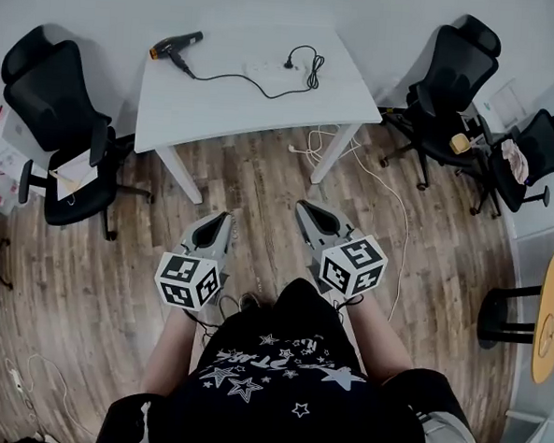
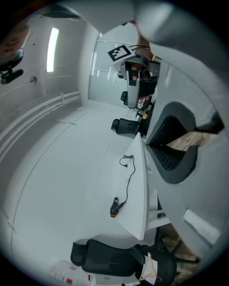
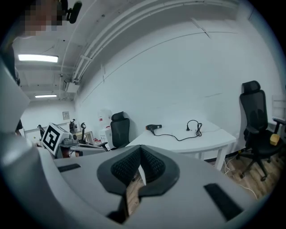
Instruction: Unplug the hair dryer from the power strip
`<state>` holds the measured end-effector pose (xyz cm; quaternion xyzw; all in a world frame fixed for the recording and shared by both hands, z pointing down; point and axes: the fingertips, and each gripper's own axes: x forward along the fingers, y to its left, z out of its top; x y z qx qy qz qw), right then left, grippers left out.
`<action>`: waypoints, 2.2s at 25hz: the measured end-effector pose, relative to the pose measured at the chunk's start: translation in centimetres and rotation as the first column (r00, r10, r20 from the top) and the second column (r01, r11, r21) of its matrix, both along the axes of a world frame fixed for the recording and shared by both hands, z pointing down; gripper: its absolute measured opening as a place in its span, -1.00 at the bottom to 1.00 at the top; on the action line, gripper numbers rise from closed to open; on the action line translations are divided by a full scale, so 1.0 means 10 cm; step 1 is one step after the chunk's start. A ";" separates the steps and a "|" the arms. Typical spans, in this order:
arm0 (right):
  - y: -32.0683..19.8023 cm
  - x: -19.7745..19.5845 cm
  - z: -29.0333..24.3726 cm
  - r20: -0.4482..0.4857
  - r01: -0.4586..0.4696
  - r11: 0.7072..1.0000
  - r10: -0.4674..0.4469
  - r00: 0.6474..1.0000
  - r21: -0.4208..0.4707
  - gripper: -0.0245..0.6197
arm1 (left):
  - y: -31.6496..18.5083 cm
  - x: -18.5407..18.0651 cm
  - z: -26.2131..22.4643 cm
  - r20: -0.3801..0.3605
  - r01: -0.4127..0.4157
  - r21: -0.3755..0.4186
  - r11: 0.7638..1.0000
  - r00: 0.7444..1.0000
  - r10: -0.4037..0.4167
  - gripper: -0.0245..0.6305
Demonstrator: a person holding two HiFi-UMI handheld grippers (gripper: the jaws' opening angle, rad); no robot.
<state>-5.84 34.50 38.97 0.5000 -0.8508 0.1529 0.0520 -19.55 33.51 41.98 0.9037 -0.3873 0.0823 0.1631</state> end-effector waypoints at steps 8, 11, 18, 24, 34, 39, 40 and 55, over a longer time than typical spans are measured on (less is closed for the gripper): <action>-0.28 0.24 0.18 -0.006 -0.055 0.998 0.055 0.998 -0.035 -0.90 | -0.18 0.02 0.18 0.012 0.013 -0.051 0.999 1.000 -0.013 -0.90; -0.51 0.28 0.24 0.025 -0.043 0.998 0.044 0.999 -0.048 -0.90 | -0.34 0.04 0.26 0.024 0.044 -0.076 0.996 0.999 -0.042 -0.90; -1.22 0.69 0.34 0.043 0.001 0.998 0.002 0.999 -0.060 -0.90 | -0.95 0.38 0.22 0.057 0.107 -0.062 0.992 0.993 -0.103 -0.90; -1.97 1.18 0.28 0.070 0.020 0.998 -0.016 0.997 -0.055 -0.90 | -1.58 0.80 0.18 0.075 0.146 -0.068 0.987 0.987 -0.141 -0.90; -2.74 1.72 0.36 0.072 0.102 0.992 -0.097 0.993 -0.069 -0.90 | -2.17 1.40 0.20 0.087 0.218 -0.085 0.972 0.974 -0.211 -0.90; -2.98 1.87 0.36 0.078 0.144 0.987 -0.138 0.987 -0.071 -0.90 | -2.35 1.56 0.21 0.089 0.263 -0.088 0.961 0.963 -0.255 -0.90; -3.01 1.90 0.37 0.078 0.147 0.986 -0.142 0.987 -0.074 -0.90 | -2.38 1.61 0.22 0.090 0.263 -0.089 0.961 0.963 -0.256 -0.90; -3.50 2.08 0.59 0.086 0.095 0.987 -0.084 0.993 -0.133 -0.90 | -2.99 1.71 0.37 0.110 0.240 -0.127 0.962 0.968 -0.227 -0.90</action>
